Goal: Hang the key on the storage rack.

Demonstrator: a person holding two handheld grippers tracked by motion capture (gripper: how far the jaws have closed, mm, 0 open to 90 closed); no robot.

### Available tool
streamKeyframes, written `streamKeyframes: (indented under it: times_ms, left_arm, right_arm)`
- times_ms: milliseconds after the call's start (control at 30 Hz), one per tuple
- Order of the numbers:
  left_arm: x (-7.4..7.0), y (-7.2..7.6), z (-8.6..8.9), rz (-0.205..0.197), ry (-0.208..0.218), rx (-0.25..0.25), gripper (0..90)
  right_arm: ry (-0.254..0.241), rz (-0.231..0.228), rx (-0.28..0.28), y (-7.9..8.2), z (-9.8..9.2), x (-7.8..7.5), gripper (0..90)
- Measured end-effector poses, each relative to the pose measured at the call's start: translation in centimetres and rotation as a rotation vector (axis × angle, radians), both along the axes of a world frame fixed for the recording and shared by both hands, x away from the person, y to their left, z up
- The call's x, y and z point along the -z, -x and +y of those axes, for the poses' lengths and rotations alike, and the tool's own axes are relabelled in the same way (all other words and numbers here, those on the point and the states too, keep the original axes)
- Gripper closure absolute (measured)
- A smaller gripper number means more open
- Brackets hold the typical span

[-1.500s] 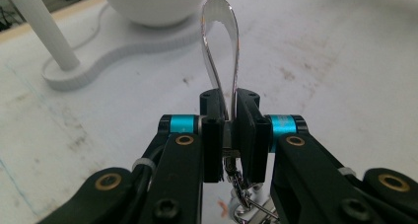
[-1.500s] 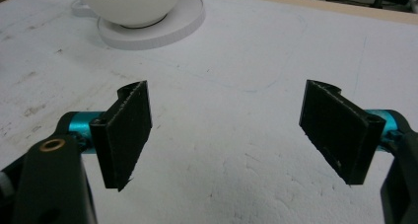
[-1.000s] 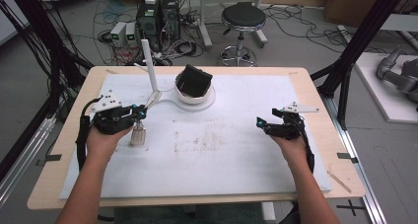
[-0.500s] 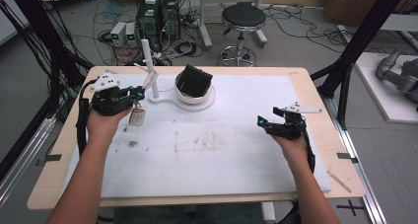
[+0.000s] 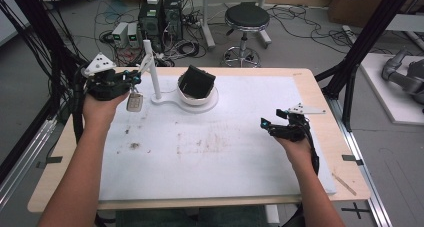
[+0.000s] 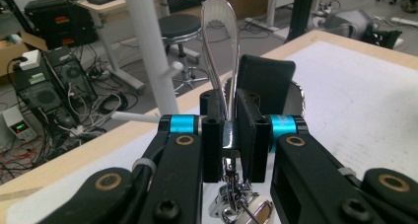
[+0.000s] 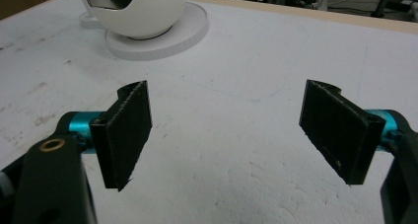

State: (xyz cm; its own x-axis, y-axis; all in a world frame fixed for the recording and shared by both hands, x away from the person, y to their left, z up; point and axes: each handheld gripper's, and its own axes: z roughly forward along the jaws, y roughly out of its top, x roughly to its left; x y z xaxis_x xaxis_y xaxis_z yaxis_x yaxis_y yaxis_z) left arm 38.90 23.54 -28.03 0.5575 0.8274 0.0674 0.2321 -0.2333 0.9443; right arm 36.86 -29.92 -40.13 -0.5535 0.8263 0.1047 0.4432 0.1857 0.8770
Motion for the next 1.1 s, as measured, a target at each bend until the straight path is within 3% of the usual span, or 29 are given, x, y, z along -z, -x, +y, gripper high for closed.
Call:
streamKeyframes:
  times_ms: [167, 600, 700, 1100]
  left_arm:
    - [-0.2, -0.5, 0.1, -0.004, 0.000, -0.033, 81.2]
    - [1.1, -1.8, 0.2, 0.042, -0.026, -0.057, 81.1]
    - [1.5, -2.1, 0.1, 0.055, -0.057, -0.060, 81.1]
    - [2.4, -3.3, -0.5, 0.078, -0.088, -0.078, 81.1]
  right_arm:
    - [-0.002, 0.007, 0.002, 0.0, 0.0, 0.0, 20.4]
    - [-0.004, 0.010, 0.000, -0.1, -0.1, 0.1, 20.4]
    - [0.001, 0.009, -0.003, -0.1, -0.1, 0.2, 20.4]
    - [0.002, 0.010, -0.005, 0.0, 0.0, 0.1, 20.4]
